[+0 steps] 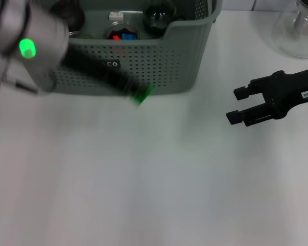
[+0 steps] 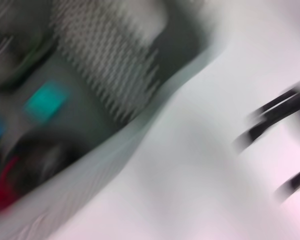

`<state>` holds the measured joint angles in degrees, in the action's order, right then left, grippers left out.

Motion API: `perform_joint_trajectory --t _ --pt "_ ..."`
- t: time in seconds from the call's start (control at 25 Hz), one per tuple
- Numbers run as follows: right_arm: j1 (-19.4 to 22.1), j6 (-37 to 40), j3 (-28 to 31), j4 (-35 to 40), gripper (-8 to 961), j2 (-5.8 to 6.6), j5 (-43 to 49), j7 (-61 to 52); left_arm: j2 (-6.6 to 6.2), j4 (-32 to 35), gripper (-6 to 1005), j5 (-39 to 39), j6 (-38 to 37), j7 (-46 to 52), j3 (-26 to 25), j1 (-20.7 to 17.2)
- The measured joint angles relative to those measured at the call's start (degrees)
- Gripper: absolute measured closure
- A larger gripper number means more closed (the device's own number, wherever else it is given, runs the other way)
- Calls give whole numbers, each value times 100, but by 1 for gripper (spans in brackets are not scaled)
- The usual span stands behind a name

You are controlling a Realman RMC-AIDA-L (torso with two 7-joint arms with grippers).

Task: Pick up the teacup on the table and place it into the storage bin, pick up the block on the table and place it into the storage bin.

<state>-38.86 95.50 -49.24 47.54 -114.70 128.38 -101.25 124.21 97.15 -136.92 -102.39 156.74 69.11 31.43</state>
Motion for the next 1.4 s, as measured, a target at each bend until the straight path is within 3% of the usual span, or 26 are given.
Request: perform_joint_trajectory --t 0.16,0.32,0.48,0.52,0.56,0.68,0.84,1.12,1.4 --pt "25 -3 72 -1 118 0 -3 -12 -46 103 899 668 -59 -362 -1010 585" --pt "35 8 191 -32 117 0 -4 -41 -258 -301 898 42 665 -422 -1263 1076" --pt "51 -8 285 -46 117 2 6 -68 -460 -1453 898 -847 1664 -375 -1340 1560" --pt "54 -14 307 -52 117 5 10 -72 -560 -2144 898 -1044 2042 -383 -1347 1787" --pt "54 -27 326 -56 117 7 14 -76 -560 -2144 898 -1044 2042 -383 -1347 1787" --pt "58 -45 337 -60 117 8 20 -104 -670 -3096 899 -1218 2523 -413 -1309 2066" --pt "63 -55 337 -61 117 15 21 -147 -698 -3836 899 -1304 3009 -427 -1297 2313" --pt "63 -58 337 -61 117 18 21 -149 -681 -4154 886 -1444 3226 -434 -1253 2431" --pt "65 -57 336 -62 117 19 19 -111 -656 -3697 608 -1386 2956 -495 -1327 2281"
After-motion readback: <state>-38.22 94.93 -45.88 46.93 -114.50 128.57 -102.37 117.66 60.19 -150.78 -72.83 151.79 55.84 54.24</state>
